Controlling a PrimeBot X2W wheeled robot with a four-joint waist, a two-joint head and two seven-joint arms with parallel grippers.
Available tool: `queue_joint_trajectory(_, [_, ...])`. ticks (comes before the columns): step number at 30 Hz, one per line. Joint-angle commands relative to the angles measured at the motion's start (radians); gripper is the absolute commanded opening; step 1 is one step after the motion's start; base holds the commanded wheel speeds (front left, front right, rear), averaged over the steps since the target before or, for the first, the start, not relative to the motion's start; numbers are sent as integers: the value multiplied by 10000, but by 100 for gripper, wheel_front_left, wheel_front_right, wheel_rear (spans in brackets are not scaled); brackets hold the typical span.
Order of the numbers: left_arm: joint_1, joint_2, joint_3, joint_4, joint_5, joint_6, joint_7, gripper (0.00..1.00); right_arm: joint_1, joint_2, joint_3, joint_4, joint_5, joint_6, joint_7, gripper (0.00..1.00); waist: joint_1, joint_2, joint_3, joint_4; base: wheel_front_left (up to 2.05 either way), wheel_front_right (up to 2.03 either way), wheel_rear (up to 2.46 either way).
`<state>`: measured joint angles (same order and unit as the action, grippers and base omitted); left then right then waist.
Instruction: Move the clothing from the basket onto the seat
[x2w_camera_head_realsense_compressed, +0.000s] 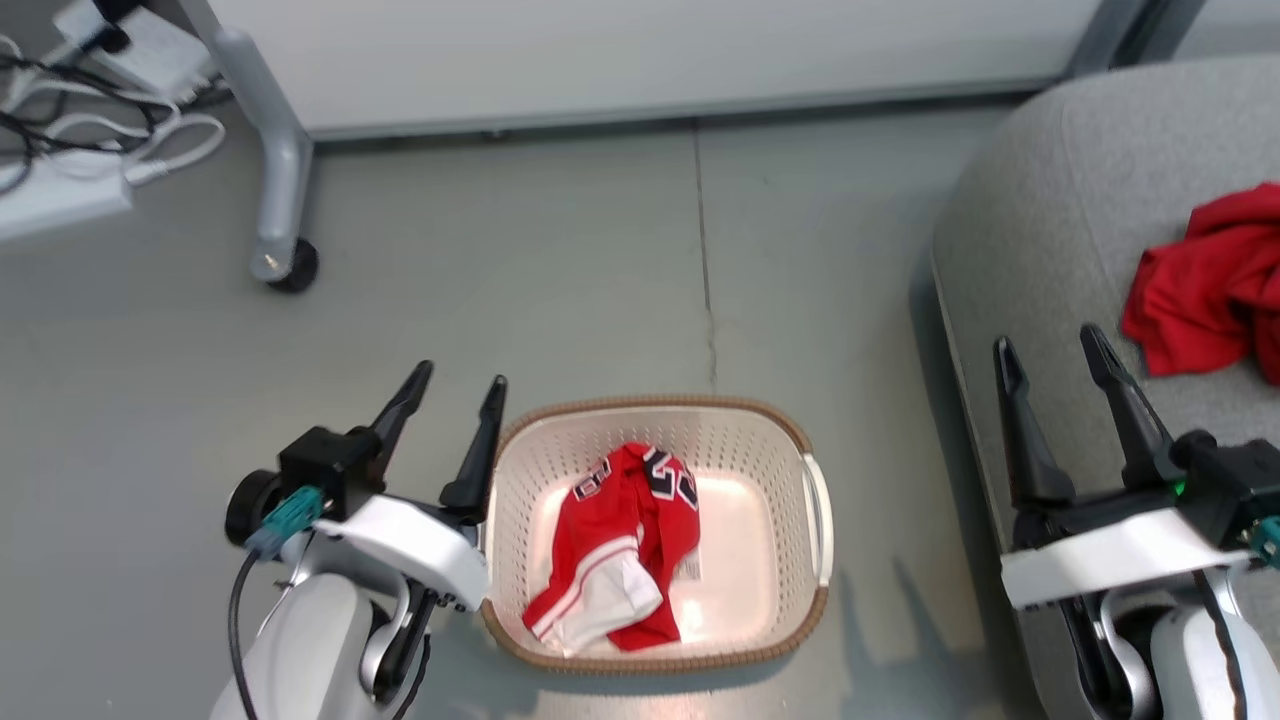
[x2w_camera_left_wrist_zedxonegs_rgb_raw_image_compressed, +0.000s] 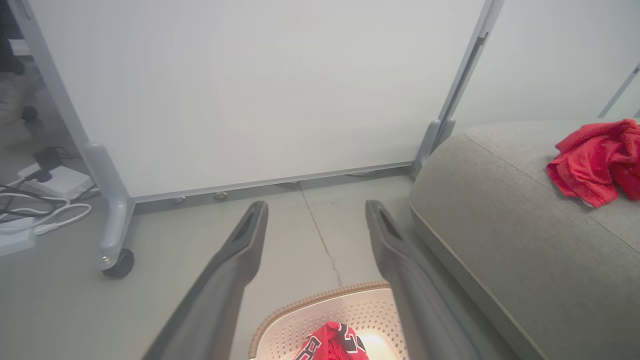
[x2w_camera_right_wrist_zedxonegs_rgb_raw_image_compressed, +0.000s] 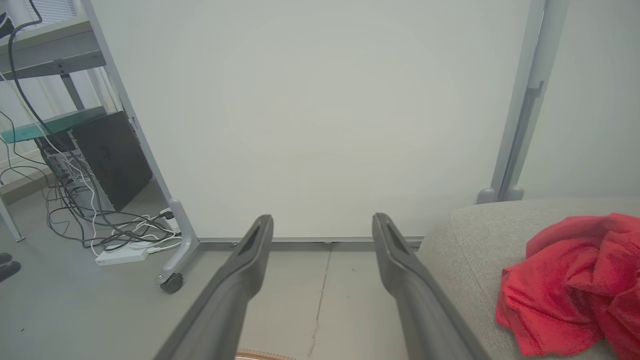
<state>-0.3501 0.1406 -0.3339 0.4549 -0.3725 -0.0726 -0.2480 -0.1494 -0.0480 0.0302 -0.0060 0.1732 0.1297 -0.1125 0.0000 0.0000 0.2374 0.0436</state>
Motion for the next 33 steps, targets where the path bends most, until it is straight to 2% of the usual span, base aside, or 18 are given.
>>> queue_joint_trajectory(1, [-308, 11, -50, 215, 52, -82, -46, 100, -274, -43, 53, -77, -6, 20, -47, 100, 0, 0, 1000, -471, 0, 0, 0])
queue_joint_trajectory(13, [-3053, -357, -1093, 3819, 473, -515, -90, 100, -1990, -40, 317, -362, 125, 20, -498, 100, 0, 0, 3996, -1573, 0, 0, 0])
queue_joint_trajectory(22, [-4587, -93, -2227, 6103, 714, -583, 615, 100, -2641, -37, 744, -326, 551, 19, -1129, 100, 0, 0, 5868, -2478, 0, 0, 0])
queue_joint_trajectory(33, [-5633, 429, -3283, 7566, 539, -581, 1591, 100, -3086, -34, 1309, -52, 1188, 20, -1538, 100, 0, 0, 7009, -3290, 0, 0, 0])
